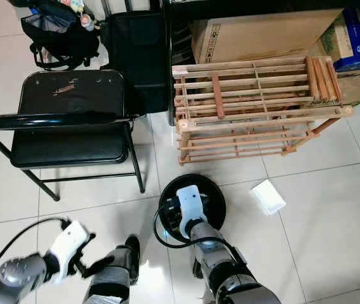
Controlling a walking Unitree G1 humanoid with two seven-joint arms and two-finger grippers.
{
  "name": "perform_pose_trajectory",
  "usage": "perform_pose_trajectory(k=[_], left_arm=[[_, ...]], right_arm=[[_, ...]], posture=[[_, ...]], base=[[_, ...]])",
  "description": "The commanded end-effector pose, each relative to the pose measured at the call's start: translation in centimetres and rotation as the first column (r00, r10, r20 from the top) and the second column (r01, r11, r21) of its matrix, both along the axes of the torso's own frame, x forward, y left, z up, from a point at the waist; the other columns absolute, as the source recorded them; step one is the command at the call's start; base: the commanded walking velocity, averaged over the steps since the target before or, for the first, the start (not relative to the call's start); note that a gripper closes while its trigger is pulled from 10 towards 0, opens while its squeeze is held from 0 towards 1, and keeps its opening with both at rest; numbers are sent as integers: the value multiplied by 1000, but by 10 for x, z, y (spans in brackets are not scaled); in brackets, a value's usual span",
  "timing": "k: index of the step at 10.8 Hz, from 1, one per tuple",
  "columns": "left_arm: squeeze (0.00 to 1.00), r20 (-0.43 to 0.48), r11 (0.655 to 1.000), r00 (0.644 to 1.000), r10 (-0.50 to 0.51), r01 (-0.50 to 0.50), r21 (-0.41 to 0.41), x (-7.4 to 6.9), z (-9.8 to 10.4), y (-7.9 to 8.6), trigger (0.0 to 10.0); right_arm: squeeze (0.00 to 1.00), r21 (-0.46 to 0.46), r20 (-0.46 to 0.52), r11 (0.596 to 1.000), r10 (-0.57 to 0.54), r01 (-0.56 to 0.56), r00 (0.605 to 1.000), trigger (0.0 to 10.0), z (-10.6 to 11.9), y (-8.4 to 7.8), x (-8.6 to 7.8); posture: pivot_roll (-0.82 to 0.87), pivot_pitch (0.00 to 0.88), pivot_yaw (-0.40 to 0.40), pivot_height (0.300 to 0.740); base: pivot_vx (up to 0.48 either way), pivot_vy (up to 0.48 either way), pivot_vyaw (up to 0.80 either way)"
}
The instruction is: Picking trash to rubbish bin
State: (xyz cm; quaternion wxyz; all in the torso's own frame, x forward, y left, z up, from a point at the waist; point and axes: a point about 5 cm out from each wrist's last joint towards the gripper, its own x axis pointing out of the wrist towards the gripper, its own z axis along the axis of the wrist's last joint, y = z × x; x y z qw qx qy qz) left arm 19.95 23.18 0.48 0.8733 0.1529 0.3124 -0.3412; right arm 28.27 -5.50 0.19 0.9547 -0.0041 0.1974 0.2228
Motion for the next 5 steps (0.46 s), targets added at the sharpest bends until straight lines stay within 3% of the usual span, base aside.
perform_pose_trajectory(k=[1,3,4,5], left_arm=[[624,-53,1000,999,-6,7,3,-15,-12,1,10000],[624,-4,1000,1000,-2,2,-16,-4,-5,0,10000],[620,34,999,999,-8,10,-34,5,1,-6,10000],[525,82,998,997,-5,10,-55,27,8,-18,10000]], right_arm=[[1000,-12,-51,1000,-1,1,999,10000,-12,-4,-10],[980,-39,-10,999,-18,18,1000,10000,-9,-14,-6],[149,-45,31,998,-31,32,999,10000,-5,-21,-2],[0,-55,95,997,-46,52,994,10000,2,-32,4]], posture=[[533,407,-47,740],[507,378,-52,740],[481,352,-56,740],[453,324,-61,740]], base=[[0,0,0],[0,0,0],[0,0,0],[0,0,0]])
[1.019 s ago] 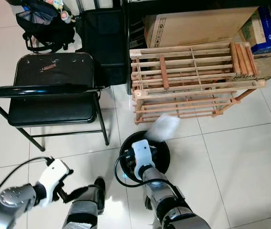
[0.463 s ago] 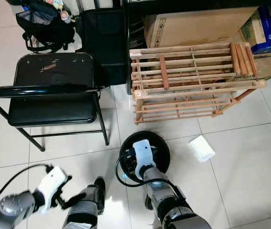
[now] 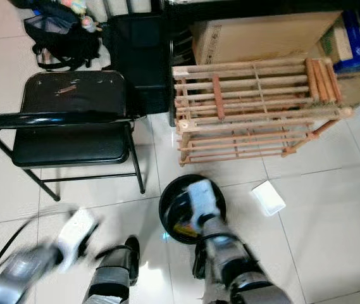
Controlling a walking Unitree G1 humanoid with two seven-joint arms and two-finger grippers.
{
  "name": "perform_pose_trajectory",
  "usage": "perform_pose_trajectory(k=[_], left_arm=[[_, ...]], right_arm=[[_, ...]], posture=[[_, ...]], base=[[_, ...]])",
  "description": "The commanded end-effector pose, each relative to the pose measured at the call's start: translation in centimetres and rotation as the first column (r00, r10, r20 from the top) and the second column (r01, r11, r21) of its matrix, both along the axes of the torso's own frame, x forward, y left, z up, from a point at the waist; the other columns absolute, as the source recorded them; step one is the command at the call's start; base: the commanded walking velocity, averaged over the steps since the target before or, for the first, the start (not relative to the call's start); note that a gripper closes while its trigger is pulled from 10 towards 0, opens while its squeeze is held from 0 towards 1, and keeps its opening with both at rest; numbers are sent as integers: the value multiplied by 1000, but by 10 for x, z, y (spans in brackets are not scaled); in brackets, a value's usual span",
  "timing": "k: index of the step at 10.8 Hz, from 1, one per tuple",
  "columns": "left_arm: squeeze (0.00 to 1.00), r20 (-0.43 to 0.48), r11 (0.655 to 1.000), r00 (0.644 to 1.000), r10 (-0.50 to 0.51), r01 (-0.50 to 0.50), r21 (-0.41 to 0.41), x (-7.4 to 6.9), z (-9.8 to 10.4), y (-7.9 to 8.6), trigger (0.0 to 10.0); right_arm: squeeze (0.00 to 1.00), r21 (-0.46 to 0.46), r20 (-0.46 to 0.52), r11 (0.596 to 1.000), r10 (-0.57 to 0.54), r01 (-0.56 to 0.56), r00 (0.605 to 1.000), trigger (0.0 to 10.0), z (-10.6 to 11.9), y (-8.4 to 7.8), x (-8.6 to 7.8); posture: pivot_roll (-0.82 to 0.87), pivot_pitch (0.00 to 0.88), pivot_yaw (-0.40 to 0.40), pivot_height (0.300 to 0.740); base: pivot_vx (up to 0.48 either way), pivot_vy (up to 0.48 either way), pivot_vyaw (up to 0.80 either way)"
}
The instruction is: Picking trash to rubbish bin
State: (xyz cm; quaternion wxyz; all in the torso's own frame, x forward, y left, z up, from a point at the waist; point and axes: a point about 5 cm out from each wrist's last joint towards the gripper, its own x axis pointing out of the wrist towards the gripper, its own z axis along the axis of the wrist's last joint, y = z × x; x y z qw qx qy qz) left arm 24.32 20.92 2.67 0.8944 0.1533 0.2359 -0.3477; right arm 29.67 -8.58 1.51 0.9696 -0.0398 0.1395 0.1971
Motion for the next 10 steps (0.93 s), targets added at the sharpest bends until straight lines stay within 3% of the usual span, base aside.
perform_pose_trajectory(k=[1,2,3,6,10], left_arm=[[51,-36,1000,999,20,-20,4,1,-10,-5,10000],[0,20,999,999,48,-48,-12,35,1,-26,10000],[0,68,998,996,51,-49,-32,49,10,-50,10000],[0,215,991,974,64,-37,-127,70,43,-96,10000],[0,289,977,947,140,-84,-197,89,67,-128,10000]], right_arm=[[0,-2,-10,1000,-19,19,1000,10000,-7,-7,-7],[0,6,59,999,-52,51,997,10000,1,-19,-3],[0,14,103,997,-80,79,991,10000,6,-28,-2],[0,21,251,987,-161,160,955,10000,24,-57,-9],[0,-3,316,968,-236,249,919,10000,39,-87,-27]], posture=[[420,291,-65,740],[392,264,-68,740],[369,242,-69,740],[272,152,-69,740],[170,83,-52,740]], base=[[0,0,0],[0,0,0],[0,0,0],[0,0,0],[0,0,0]])
